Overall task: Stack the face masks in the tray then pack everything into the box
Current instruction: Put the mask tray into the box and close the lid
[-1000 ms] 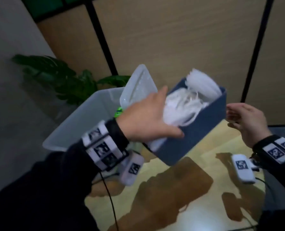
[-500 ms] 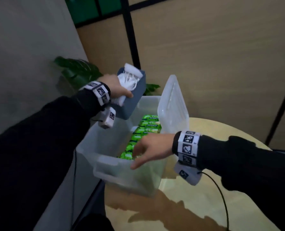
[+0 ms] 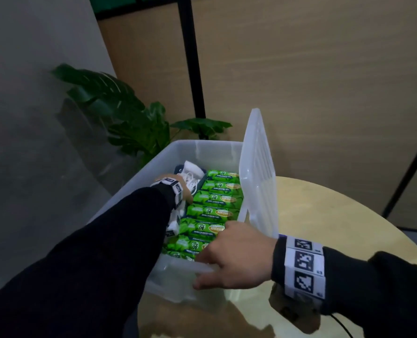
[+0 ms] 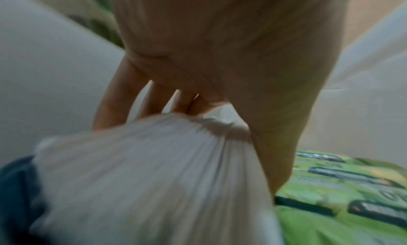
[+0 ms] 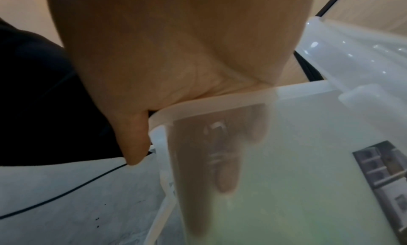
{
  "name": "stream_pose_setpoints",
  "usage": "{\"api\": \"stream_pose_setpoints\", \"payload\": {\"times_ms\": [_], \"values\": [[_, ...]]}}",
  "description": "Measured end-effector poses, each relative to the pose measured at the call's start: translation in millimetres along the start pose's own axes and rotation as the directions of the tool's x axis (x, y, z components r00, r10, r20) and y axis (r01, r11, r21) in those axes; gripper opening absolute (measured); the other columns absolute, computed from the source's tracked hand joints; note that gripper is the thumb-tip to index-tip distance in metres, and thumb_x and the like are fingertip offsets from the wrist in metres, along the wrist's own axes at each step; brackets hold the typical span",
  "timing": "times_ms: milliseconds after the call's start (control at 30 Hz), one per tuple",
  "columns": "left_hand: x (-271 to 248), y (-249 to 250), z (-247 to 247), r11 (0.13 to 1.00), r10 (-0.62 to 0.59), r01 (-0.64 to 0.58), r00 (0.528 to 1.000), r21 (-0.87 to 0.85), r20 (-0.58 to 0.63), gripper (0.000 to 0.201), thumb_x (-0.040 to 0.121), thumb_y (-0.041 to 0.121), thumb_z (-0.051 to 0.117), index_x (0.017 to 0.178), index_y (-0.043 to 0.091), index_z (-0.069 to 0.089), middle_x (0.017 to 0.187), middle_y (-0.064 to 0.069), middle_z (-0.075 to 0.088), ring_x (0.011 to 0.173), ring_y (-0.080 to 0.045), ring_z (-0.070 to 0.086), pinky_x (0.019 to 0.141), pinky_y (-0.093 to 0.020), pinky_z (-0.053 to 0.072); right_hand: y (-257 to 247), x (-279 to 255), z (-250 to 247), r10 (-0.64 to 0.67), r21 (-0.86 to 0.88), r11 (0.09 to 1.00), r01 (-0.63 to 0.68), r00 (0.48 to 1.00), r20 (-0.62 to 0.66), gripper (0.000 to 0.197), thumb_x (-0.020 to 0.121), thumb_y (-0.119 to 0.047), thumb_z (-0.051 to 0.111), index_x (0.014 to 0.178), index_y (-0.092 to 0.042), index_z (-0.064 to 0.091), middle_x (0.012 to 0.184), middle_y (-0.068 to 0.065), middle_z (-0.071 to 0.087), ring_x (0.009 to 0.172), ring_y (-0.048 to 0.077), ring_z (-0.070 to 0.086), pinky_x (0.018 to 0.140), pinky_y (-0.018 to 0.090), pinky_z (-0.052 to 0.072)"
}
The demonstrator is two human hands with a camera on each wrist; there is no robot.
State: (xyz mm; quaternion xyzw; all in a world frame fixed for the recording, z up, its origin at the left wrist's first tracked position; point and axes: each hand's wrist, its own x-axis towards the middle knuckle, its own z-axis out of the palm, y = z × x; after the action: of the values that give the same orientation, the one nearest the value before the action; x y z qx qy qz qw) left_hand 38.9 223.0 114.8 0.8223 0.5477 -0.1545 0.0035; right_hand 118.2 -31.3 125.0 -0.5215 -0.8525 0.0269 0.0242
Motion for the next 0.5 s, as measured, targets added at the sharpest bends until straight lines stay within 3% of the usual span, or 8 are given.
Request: {"api": "stream_pose_setpoints", "payload": {"times_ms": [100, 167, 233, 300, 333, 433, 500], "values": [[6, -10, 12, 0.999, -0.024, 0.018, 0.986, 0.04, 0.164, 0.059, 0.072, 0.054, 0.082, 0.113, 0.012, 0.072, 0.11, -0.01, 0.074, 0.1, -0.024, 0.071, 0.085, -0.032, 0.056, 0, 1, 4, -0.017, 0.007, 1.0, 0.017, 1.0, -0.025, 0.054, 0.092, -0.073, 0.039, 0.085, -0.025, 0.063, 0.066, 0.005, 0.062, 0.071, 0.032, 0.06, 0.081, 0.042, 0.052], [5, -15, 16, 0.999, -0.031, 0.026, 0.986, 0.033, 0.165, 0.058, 0.066, 0.057, 0.084, 0.104, 0.014, 0.071, 0.107, -0.009, 0.075, 0.094, -0.022, 0.071, 0.085, -0.031, 0.058, 0, 3, 3, -0.017, 0.002, 1.0, 0.017, 1.0, -0.015, 0.052, 0.093, -0.073, 0.04, 0.081, -0.026, 0.06, 0.063, 0.003, 0.057, 0.07, 0.032, 0.058, 0.082, 0.043, 0.052], [-3, -12, 14, 0.999, 0.017, -0.024, 0.991, 0.048, 0.133, 0.041, 0.08, 0.051, 0.078, 0.097, 0.015, 0.066, 0.11, -0.01, 0.072, 0.096, -0.022, 0.067, 0.082, -0.029, 0.053, 0, 4, 3, -0.021, -0.011, 1.0, 0.021, 1.0, 0.002, 0.05, 0.094, -0.072, 0.042, 0.08, -0.027, 0.058, 0.062, 0.001, 0.054, 0.069, 0.031, 0.055, 0.083, 0.043, 0.051], [-9, -3, 14, 0.995, 0.09, -0.095, 0.99, 0.037, 0.104, 0.032, 0.098, 0.039, 0.063, 0.109, 0.009, 0.066, 0.123, -0.013, 0.067, 0.112, -0.026, 0.064, 0.083, -0.032, 0.047, 2, 3, 2, -0.022, -0.012, 1.0, 0.022, 1.0, 0.013, 0.053, 0.094, -0.073, 0.041, 0.085, -0.025, 0.063, 0.065, 0.001, 0.059, 0.071, 0.031, 0.056, 0.084, 0.043, 0.051], [-11, 1, 14, 0.994, 0.109, -0.111, 0.989, 0.01, 0.101, 0.031, 0.102, 0.037, 0.058, 0.116, 0.009, 0.065, 0.128, -0.011, 0.064, 0.118, -0.027, 0.062, 0.09, -0.034, 0.047, 3, 2, 2, -0.023, -0.017, 1.0, 0.023, 1.0, 0.009, 0.055, 0.093, -0.073, 0.04, 0.087, -0.025, 0.065, 0.068, 0.001, 0.062, 0.073, 0.031, 0.058, 0.084, 0.042, 0.051], [-6, 1, 17, 0.997, 0.073, -0.073, 0.983, -0.005, 0.168, 0.029, 0.1, 0.04, 0.06, 0.114, 0.016, 0.065, 0.123, -0.012, 0.063, 0.114, -0.025, 0.06, 0.1, -0.032, 0.046, 0, 1, 3, -0.021, -0.02, 1.0, 0.021, 1.0, 0.003, 0.061, 0.088, -0.077, 0.035, 0.09, -0.025, 0.067, 0.071, 0.001, 0.066, 0.077, 0.029, 0.062, 0.084, 0.038, 0.049], [-4, -1, 14, 0.998, 0.066, -0.067, 0.98, 0.002, 0.187, 0.048, 0.093, 0.045, 0.067, 0.128, 0.013, 0.063, 0.129, -0.013, 0.064, 0.115, -0.025, 0.061, 0.099, -0.031, 0.046, 2, -1, 2, -0.02, 0.005, 1.0, 0.02, 1.0, 0.019, 0.062, 0.086, -0.078, 0.037, 0.089, -0.024, 0.068, 0.068, -0.001, 0.063, 0.072, 0.026, 0.059, 0.084, 0.039, 0.047]]}}
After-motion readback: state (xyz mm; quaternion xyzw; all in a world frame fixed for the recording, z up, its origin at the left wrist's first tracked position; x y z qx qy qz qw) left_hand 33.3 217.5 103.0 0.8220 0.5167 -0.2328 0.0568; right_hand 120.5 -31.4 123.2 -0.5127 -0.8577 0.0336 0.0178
